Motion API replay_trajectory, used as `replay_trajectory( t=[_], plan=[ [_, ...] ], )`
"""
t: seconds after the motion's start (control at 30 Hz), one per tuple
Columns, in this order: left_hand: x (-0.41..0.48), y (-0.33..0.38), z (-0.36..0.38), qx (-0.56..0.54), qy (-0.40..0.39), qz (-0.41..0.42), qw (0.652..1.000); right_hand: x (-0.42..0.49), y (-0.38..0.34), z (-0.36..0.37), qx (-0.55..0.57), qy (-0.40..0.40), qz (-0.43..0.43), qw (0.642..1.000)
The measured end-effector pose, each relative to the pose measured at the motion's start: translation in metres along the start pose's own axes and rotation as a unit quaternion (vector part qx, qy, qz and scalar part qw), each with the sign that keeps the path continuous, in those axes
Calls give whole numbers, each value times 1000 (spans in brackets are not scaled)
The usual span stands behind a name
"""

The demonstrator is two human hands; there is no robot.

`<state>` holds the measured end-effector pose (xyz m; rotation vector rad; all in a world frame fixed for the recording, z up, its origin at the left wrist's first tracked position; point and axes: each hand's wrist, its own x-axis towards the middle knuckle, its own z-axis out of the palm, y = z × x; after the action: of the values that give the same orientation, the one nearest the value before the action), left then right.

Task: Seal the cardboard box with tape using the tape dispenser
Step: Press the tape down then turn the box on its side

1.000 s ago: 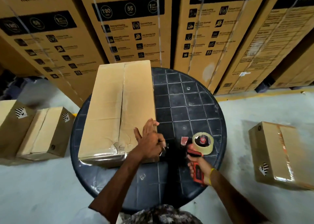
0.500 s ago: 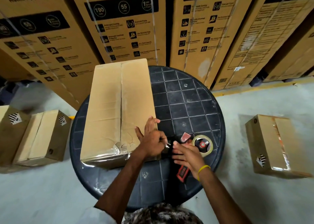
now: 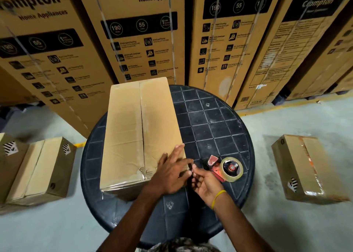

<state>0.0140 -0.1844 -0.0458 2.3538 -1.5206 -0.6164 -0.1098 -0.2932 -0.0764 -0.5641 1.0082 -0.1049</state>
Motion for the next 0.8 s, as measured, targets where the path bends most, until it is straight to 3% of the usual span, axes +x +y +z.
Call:
replay_trajectory(
  t=[0.1, 0.23, 0.57, 0.8],
  plan=[
    [-11, 0, 12, 51, 39, 19, 998, 1, -3, 0, -6, 9, -2, 1000],
    [-8, 7, 3, 46, 69, -16, 996, -2, 0, -2, -13, 16, -8, 1000],
    [-35, -12, 26, 97, 182, 30, 978, -3, 8, 7, -25, 59, -14, 998],
    [-35, -10, 26, 107, 166, 18, 980, 4, 18, 16, -23, 62, 33, 997]
  ],
)
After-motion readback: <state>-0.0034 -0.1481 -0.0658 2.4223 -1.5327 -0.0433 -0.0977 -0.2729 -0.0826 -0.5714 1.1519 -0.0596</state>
